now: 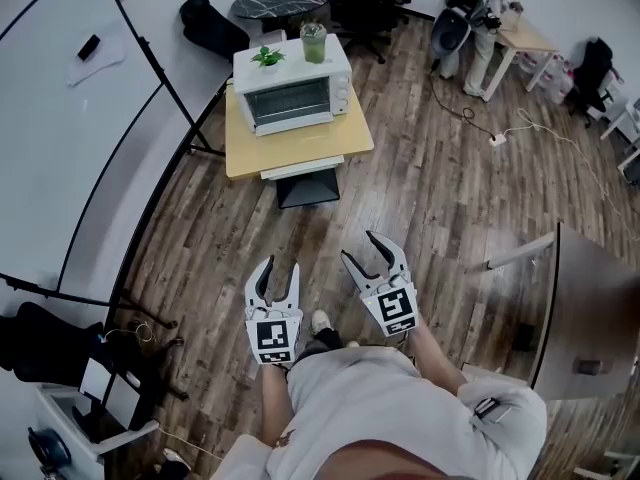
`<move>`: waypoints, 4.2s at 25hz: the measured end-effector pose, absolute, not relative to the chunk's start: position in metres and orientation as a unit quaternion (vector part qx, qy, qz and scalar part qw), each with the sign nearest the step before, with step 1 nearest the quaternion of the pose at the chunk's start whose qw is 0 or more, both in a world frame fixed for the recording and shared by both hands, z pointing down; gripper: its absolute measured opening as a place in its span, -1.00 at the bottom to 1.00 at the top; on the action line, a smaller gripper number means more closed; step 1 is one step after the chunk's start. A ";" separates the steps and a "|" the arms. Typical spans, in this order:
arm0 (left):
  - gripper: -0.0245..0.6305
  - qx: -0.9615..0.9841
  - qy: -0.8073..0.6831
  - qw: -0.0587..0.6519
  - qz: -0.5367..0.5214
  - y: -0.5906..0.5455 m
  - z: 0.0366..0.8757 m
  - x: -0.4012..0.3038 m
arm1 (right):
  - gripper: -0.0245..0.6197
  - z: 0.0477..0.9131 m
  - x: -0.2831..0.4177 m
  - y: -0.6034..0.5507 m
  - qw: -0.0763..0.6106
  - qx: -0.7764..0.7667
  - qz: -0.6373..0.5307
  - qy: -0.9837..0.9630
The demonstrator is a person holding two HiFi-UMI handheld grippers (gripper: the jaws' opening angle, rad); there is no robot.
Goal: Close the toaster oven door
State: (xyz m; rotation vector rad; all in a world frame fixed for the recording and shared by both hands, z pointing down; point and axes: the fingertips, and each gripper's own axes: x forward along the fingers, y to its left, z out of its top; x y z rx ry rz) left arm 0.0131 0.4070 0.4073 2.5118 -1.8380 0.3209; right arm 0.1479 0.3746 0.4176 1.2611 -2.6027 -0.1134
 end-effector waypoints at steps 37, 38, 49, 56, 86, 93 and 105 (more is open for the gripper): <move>-0.43 0.825 -0.555 0.018 0.105 0.260 0.420 -0.049 | -0.14 0.425 0.087 0.238 0.145 0.454 -0.036 -0.878; -0.43 0.824 -0.556 0.017 0.105 0.254 0.419 -0.050 | -0.13 0.424 0.087 0.232 0.145 0.453 -0.037 -0.879; -0.42 0.817 -0.566 0.023 0.108 0.201 0.424 -0.049 | -0.14 0.433 0.089 0.175 0.142 0.441 -0.021 -0.886; -0.42 0.808 -0.578 0.024 0.107 0.169 0.421 -0.042 | -0.15 0.432 0.098 0.143 0.139 0.432 -0.016 -0.891; -0.41 0.786 -0.607 0.019 0.114 0.079 0.416 -0.026 | -0.17 0.432 0.109 0.046 0.122 0.398 -0.007 -0.909; -0.41 0.796 -0.595 0.014 0.113 0.049 0.417 -0.033 | -0.18 0.431 0.104 0.021 0.126 0.414 -0.009 -0.902; -0.41 0.811 -0.574 0.017 0.108 -0.004 0.422 -0.059 | -0.20 0.435 0.080 -0.025 0.133 0.437 -0.006 -0.890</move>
